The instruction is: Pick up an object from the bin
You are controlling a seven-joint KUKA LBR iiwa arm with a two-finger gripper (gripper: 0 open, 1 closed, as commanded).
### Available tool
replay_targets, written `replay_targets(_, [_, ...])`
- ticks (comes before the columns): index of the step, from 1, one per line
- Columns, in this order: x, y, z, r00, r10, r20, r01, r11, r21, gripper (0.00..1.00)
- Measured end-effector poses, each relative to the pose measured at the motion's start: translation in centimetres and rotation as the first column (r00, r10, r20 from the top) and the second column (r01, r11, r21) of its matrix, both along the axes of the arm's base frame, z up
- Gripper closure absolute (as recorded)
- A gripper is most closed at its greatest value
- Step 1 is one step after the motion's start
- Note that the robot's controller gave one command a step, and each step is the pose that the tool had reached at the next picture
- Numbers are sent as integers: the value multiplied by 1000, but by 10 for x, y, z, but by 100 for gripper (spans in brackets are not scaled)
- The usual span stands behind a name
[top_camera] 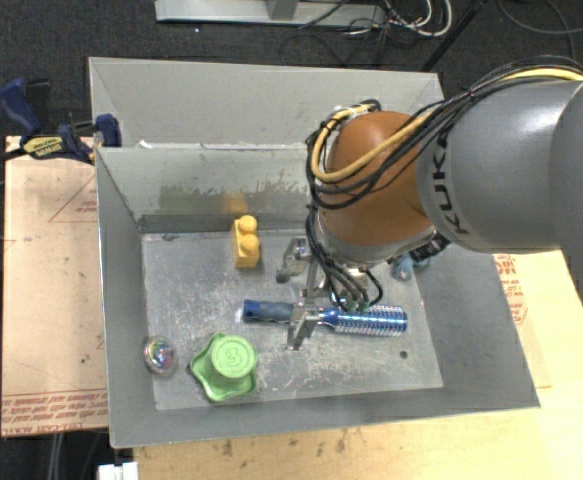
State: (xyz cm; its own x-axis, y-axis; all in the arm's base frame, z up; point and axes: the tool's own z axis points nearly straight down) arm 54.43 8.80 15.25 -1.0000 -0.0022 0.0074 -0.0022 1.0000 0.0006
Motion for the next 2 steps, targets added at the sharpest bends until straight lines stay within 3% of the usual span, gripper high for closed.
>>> replay_targets(1, [21, -108, -80, 998, 59, 16, -59, 998, 6, 0])
replay_targets(2, [20, -112, -52, 981, 194, 12, -194, 981, -1, 0])
